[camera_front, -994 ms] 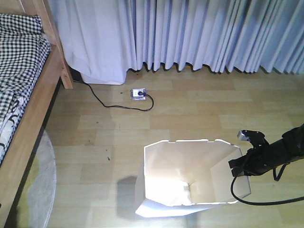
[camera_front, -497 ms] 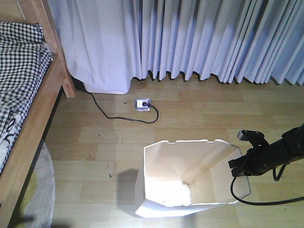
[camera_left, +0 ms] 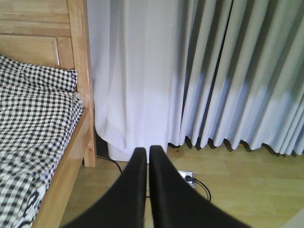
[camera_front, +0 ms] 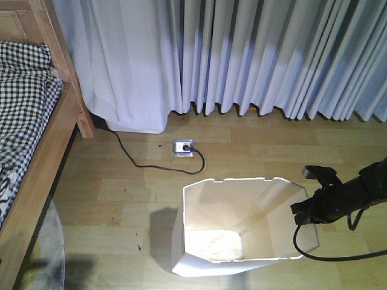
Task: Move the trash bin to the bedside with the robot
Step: 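Continue driving the held bin up beside the bed frame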
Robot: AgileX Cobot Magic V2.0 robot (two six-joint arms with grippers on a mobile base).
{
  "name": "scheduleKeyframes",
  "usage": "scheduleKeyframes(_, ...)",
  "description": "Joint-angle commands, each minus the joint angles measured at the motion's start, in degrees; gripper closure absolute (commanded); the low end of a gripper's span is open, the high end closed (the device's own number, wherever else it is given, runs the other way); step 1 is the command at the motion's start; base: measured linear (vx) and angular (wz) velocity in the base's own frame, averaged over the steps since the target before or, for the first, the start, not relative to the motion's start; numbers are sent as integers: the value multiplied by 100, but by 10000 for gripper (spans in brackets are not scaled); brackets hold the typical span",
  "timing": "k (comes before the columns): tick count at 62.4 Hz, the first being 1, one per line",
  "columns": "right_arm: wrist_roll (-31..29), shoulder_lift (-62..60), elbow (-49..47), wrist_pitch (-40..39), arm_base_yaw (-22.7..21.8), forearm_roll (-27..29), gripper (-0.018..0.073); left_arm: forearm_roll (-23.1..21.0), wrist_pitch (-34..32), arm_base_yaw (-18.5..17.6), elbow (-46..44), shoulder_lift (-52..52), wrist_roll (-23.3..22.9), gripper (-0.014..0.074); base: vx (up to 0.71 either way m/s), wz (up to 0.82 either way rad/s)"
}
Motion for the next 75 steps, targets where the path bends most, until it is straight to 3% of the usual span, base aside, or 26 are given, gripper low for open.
scheduleKeyframes(1,-13,-443,-49,1129,-20,222,564,-25,-396,-1,107,-81,-32,602,21,3)
scheduleKeyframes(75,-13,-443,-49,1123,-20,222,564,-25,-396,-1,107,-81,-32,602,19,2)
